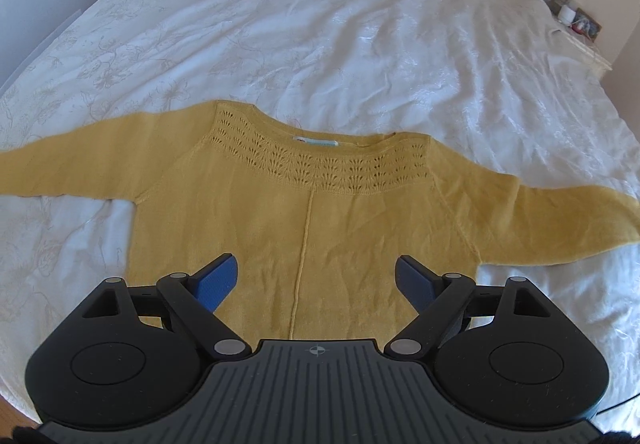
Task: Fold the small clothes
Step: 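Reach the right gripper to a sleeve cuff and close on it, then carry the sleeve across the sweater body and open the right gripper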
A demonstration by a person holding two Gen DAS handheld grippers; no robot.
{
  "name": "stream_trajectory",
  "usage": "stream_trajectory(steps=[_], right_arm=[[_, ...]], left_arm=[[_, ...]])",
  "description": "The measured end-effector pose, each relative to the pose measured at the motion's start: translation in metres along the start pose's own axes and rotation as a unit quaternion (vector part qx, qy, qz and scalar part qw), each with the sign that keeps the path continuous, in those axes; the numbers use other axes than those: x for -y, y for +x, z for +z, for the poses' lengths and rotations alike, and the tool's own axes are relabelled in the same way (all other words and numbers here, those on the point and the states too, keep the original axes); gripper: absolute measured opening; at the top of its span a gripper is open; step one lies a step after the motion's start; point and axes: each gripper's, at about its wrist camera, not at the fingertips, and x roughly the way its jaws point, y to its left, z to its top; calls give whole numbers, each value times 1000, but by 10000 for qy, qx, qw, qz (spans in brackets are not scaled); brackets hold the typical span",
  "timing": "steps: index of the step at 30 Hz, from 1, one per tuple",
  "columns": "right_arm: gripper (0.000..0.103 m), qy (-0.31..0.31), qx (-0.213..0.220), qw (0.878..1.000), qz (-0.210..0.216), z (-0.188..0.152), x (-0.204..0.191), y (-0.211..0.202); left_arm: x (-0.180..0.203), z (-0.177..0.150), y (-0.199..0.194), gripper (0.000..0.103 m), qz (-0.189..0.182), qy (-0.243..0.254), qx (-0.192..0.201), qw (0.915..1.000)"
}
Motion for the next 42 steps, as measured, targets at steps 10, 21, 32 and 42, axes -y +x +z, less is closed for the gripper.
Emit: stream_trajectory(steps=[10, 21, 32, 42], right_arm=[[21, 550, -524, 9920, 1007, -13, 26, 36], [13, 1228, 103, 9731, 1946, 6, -8, -38], [13, 659, 355, 9368, 3416, 4, -217, -137], [13, -160, -316, 9090, 4153, -57, -441, -123]], left_arm=[[7, -2, 9, 85, 174, 18, -268, 9995], [-25, -6, 19, 80, 36, 143, -438, 9989], [-116, -8, 29, 73, -392, 215, -646, 9969], [-213, -5, 36, 70, -100, 90, -754, 9971]])
